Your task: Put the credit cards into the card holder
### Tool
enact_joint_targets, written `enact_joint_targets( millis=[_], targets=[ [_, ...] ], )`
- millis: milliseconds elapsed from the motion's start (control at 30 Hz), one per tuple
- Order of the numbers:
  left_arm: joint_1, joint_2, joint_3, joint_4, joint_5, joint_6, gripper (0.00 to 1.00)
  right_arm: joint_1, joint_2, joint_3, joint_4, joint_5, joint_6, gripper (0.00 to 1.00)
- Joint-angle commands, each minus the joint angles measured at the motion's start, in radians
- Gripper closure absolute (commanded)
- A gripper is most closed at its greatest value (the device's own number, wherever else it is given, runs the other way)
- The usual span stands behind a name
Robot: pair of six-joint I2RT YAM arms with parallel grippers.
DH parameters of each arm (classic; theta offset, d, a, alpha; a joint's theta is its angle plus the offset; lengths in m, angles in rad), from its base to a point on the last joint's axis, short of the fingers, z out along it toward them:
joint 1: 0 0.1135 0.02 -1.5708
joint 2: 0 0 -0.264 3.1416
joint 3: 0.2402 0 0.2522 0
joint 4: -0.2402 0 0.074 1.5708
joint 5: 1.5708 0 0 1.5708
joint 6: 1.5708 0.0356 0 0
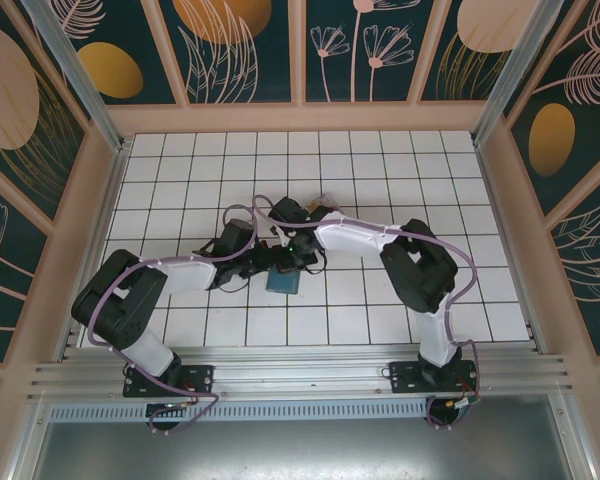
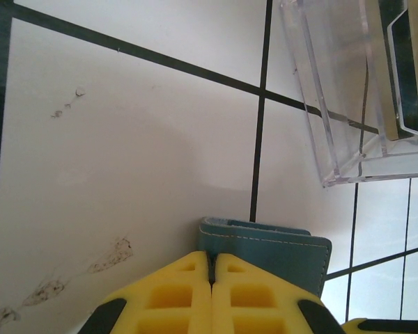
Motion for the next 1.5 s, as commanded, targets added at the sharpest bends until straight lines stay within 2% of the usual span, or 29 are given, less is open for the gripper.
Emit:
enact_joint_targets(
  millis=[0,233,367,433,567,633,700,900,1000,1100,1200,1300,1367,1467],
  targets=[
    [-0.023,0.0,-0.03,-0.048,0.047,-0.015,1.0,0.039,0.118,-0.009,0.01,0.058,0.005,1.0],
    [-0.024,-0.013,-0.024,-0.065,0.037,-0.007,1.0,0.033,0.045,-0.032,0.03,0.067,0.009,1.0],
    [-0.024,-0.03,-0.003,-0.12,0.003,0.01,1.0,0.021,-0.045,-0.023,0.051,0.084,0.01,0.78],
    [-0.024,-0.043,0.008,-0.147,-0.016,0.014,1.0,0.013,-0.088,-0.018,0.06,0.09,0.005,0.72],
    [-0.022,-0.092,0.037,-0.199,-0.072,0.02,0.83,-0.017,-0.171,-0.042,0.091,0.1,0.001,0.67],
    [-0.021,-0.12,0.059,-0.231,-0.102,0.028,0.7,-0.04,-0.219,-0.075,0.121,0.115,-0.001,0.67],
    [-0.022,-0.151,0.08,-0.26,-0.134,0.039,0.61,-0.062,-0.271,-0.122,0.15,0.161,-0.004,0.64],
    [0.017,-0.264,0.119,-0.357,-0.268,0.074,0.46,-0.158,-0.496,-0.298,0.261,0.423,-0.037,0.58],
    [0.088,-0.324,0.106,-0.378,-0.294,0.082,0.43,-0.205,-0.61,-0.378,0.321,0.595,-0.074,0.54],
    [0.171,-0.392,0.083,-0.376,-0.337,0.101,0.32,-0.269,-0.707,-0.449,0.397,0.701,-0.107,0.51],
    [0.221,-0.449,0.077,-0.378,-0.45,0.145,0.19,-0.373,-0.776,-0.516,0.471,0.716,-0.125,0.48],
    [0.253,-0.481,0.077,-0.37,-0.586,0.169,0.02,-0.505,-0.81,-0.576,0.542,0.657,-0.136,0.47],
    [0.276,-0.49,0.054,-0.321,-0.659,0.195,0.01,-0.59,-0.822,-0.634,0.614,0.608,-0.161,0.47],
    [0.3,-0.493,-0.042,-0.141,-0.767,0.262,0.02,-0.666,-0.835,-0.786,0.833,0.667,-0.182,0.45]
  ],
)
